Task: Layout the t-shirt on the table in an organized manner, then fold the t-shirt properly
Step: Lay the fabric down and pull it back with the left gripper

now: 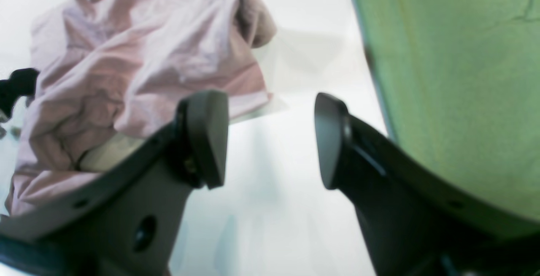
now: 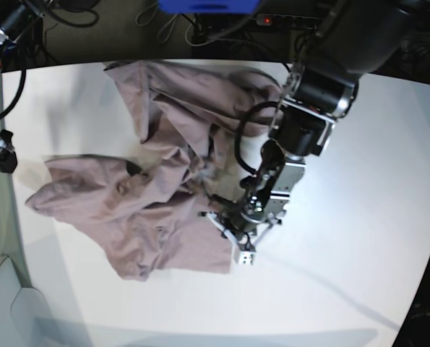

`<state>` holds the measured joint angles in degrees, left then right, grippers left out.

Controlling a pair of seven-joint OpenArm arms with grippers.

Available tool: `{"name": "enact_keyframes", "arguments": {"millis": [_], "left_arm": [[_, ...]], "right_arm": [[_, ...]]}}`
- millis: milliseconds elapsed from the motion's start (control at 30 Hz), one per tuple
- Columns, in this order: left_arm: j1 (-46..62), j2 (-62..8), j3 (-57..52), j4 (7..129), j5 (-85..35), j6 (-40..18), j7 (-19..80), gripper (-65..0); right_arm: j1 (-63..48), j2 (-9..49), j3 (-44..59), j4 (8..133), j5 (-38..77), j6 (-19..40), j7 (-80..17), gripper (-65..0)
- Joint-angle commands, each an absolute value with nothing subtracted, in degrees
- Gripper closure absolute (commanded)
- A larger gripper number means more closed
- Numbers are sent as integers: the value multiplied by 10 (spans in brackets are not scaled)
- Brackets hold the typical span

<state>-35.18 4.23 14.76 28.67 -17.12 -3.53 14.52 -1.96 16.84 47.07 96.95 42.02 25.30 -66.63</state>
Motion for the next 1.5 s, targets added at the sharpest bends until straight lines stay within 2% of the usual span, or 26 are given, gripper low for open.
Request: {"name": "enact_keyframes", "arguments": {"millis": [0,167,500,700,833,933,1100,1267,1367,1467], "left_arm": [[-378,38,147,284,-157,-33,133,-2],[-395,16,147,265,-140,-33,101,-2],[-454,-37,145,270,-151,-34,112,-2],[-413,-9,151,393,-253,-34,246,-2],[-364,25,149,485,-238,-31,328,-2],[-339,47,151,514,-214,6,383,-2],[-311,57,150,513,-176,45,398,-2],[-306,46,149,502,-175,57,394,-2],[-314,29,147,444,-175,54,377,-2],[-347,3,152,349,-175,51,298,-2]], "right_arm": [[-15,181,473,978,429,261,-654,-329],[-17,182,473,978,429,261,-654,-329],[-19,182,474,982,429,261,-655,-329],[-18,182,475,982,429,261,-655,-329],[-16,183,475,982,429,261,-655,-329],[-16,184,475,982,429,261,-655,-329],[-15,185,476,982,429,261,-654,-329],[-15,185,476,982,429,261,-654,-329],[-9,186,475,982,429,261,-654,-329],[1,187,475,979,429,261,-654,-329]]}}
